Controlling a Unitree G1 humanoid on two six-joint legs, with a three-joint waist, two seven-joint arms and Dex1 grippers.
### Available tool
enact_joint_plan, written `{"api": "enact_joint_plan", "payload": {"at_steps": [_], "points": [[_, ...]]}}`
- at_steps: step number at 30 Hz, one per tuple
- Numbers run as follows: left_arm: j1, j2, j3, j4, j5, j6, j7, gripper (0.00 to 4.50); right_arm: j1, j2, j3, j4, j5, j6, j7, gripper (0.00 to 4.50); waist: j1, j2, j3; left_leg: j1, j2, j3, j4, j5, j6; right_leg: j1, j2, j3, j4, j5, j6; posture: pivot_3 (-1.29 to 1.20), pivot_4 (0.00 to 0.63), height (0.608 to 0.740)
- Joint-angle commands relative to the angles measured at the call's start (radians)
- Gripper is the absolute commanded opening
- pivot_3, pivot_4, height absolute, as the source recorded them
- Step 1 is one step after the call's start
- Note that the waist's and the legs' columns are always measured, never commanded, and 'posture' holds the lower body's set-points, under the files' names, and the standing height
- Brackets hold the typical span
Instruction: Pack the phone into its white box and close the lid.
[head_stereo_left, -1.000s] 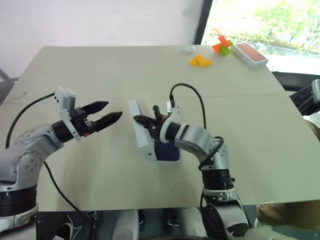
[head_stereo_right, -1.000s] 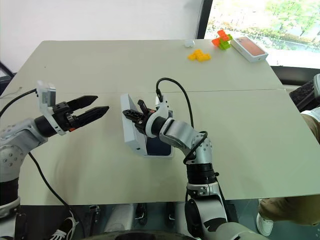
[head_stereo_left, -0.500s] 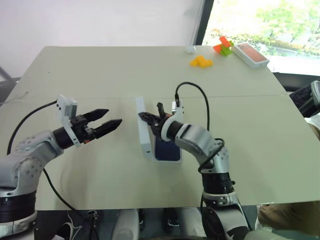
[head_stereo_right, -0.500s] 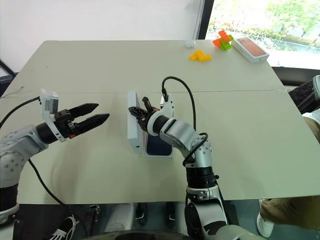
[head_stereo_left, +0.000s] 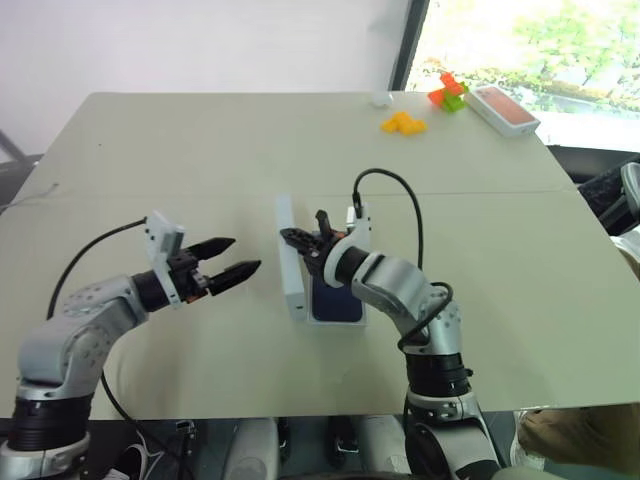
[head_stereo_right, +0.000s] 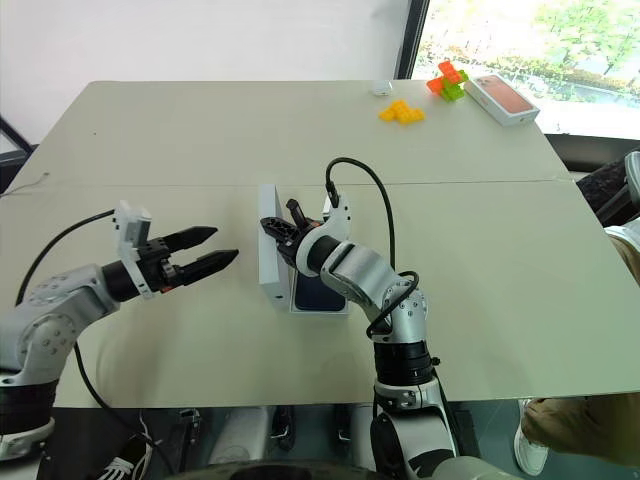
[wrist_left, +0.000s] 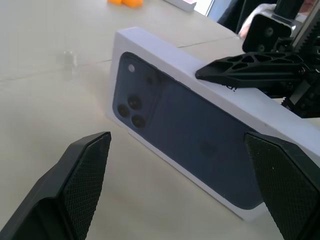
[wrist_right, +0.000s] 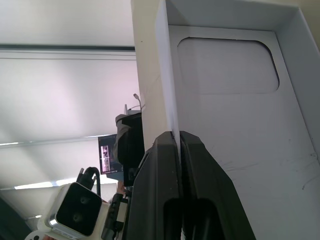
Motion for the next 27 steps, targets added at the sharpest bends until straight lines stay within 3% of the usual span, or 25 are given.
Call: {"api": "enact_joint_plan", "payload": {"at_steps": [1,3,10,13,20,24,27], "points": [[-0.015,-0.025,-0.034,-0.004,0.023,-0.02,0.008,4.25,0.022,-0.025,-0.015,0.03,-0.049,-0.009,-0.027,0.02,0.0,0.0,0.0,0.0,0.0,0.0,0.0,0.0,0.0,0.0,0.0,0.0,0.0,0.0,0.0,0.0,0.15,0.737],[-0.024,-0.052,-0.049,0.006,0.02,-0.015,0.011,3.63,0.022,-0.024,-0.014,0.028,-0.05,-0.009,-0.026,0.0,0.0,0.0,0.0,0.0,0.0,0.0,0.0,0.0,0.0,0.0,0.0,0.0,0.0,0.0,0.0,0.0,0.15,0.737],[-0.081,-0.138,-0.094,0.059,0.076,-0.047,0.049,0.05,0.025,-0.028,-0.013,0.025,-0.046,-0.005,-0.022,0.0,0.0,0.0,0.0,0.0,0.0,0.0,0.0,0.0,0.0,0.0,0.0,0.0,0.0,0.0,0.0,0.0,0.15,0.737],[-0.094,-0.153,-0.113,0.065,0.086,-0.05,0.045,0.0,0.025,-0.037,-0.009,0.021,-0.053,0.002,-0.017,1.01,0.0,0.0,0.0,0.0,0.0,0.0,0.0,0.0,0.0,0.0,0.0,0.0,0.0,0.0,0.0,0.0,0.15,0.737],[-0.114,-0.179,-0.113,0.101,0.131,-0.082,0.062,0.0,0.015,-0.071,0.003,0.005,-0.073,0.036,0.021,4.46,-0.001,0.0,0.0,-0.001,0.0,0.0,0.0,0.0,0.0,-0.001,0.001,0.0,0.0,0.0,0.0,0.0,0.15,0.737],[-0.111,-0.181,-0.101,0.102,0.121,-0.073,0.049,0.0,-0.023,-0.136,0.022,-0.036,-0.133,0.084,0.131,4.46,-0.003,0.0,0.0,-0.001,0.0,0.0,0.0,0.0,0.0,-0.001,0.001,0.0,-0.001,0.0,0.0,0.0,0.15,0.737],[-0.102,-0.175,-0.096,0.098,0.122,-0.082,0.043,0.0,-0.067,-0.225,0.054,-0.102,-0.222,0.127,0.291,4.46,-0.001,0.0,0.001,-0.002,0.0,0.0,0.0,0.0,0.0,-0.001,0.001,0.0,-0.001,0.0,0.0,0.0,0.15,0.737]]}}
